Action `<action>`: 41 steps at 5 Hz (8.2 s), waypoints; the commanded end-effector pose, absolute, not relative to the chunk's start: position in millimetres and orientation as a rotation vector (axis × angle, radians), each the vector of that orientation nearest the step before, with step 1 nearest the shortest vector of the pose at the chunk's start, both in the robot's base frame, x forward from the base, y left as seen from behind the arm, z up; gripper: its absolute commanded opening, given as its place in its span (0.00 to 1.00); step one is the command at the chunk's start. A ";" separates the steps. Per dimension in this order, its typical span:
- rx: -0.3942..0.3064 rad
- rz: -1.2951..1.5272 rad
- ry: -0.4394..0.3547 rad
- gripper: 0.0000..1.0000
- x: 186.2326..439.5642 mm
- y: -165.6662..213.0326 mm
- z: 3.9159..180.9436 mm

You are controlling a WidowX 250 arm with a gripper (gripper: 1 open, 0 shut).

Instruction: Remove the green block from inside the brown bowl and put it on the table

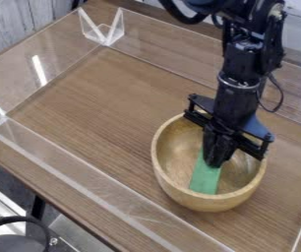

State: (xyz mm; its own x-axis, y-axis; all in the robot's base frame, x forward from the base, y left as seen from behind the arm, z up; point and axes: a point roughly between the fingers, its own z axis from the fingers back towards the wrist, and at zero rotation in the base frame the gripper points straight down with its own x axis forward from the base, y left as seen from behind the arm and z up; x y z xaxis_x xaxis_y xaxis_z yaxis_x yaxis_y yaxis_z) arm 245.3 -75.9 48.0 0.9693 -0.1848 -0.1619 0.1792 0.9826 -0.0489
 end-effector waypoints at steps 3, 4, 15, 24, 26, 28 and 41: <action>-0.044 -0.209 0.166 0.00 244.6 -82.1 43.1; -0.046 -0.213 0.171 0.00 243.7 -83.1 40.8; -0.025 -0.149 0.001 0.00 253.4 -41.0 139.8; -0.057 -0.194 -0.003 1.00 249.3 -60.0 125.5; -0.059 -0.203 0.020 1.00 250.6 -64.0 107.6; -0.053 -0.212 0.044 1.00 251.5 -67.7 89.4; -0.041 -0.169 -0.032 1.00 244.3 -49.3 106.7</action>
State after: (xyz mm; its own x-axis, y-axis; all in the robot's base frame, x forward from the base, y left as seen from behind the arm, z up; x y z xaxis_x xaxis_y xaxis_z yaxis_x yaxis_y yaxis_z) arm 238.9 -48.3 96.3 0.9864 -0.1641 -0.0076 0.1636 0.9857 -0.0400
